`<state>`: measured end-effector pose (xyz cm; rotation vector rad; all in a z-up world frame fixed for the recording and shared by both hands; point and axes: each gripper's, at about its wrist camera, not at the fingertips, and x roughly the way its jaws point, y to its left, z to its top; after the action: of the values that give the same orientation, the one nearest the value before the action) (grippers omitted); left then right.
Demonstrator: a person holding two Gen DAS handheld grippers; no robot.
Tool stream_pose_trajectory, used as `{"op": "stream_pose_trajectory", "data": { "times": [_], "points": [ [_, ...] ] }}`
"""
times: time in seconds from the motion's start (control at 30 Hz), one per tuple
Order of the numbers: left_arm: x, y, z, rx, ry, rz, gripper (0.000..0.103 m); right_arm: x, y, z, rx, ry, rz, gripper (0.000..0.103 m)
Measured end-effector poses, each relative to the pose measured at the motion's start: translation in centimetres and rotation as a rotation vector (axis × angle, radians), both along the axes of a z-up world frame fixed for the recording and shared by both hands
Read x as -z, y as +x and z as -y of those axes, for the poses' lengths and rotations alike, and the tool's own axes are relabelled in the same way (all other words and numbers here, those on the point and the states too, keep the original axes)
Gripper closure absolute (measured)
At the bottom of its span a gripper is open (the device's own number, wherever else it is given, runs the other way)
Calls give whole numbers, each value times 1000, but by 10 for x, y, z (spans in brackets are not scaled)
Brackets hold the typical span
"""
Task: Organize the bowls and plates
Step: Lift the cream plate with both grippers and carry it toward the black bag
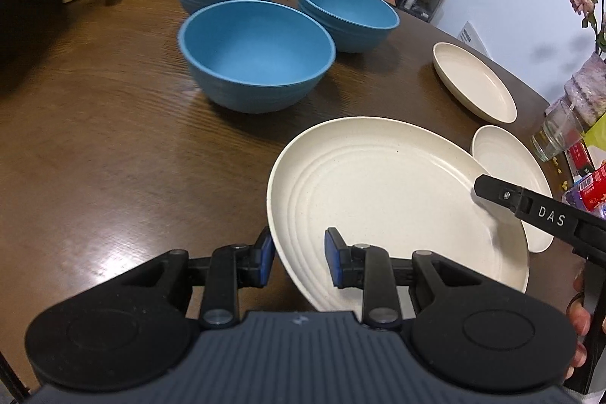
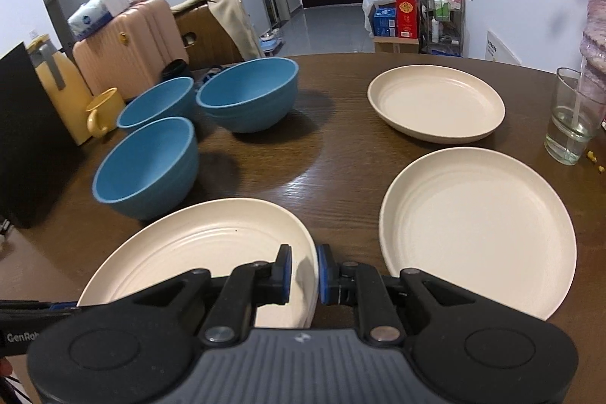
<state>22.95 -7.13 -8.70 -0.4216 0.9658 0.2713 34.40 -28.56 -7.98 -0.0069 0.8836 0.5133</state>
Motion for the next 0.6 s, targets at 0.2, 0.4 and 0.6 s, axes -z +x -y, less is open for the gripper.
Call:
{"op": "stream_pose_trajectory", "data": {
  "times": [0.2,0.4,0.6],
  "points": [
    [-11,-25,-15,-31,13,24,74,-7,-24,-12,-19,23,6,89],
    [-18,-44,-44,-56,31,48,74,-12,-42,-37,-51,30,11,89],
    [-20,-59,-80,-49,43,49,74,-9,-63,-74,-54,42,2,89]
  ]
}}
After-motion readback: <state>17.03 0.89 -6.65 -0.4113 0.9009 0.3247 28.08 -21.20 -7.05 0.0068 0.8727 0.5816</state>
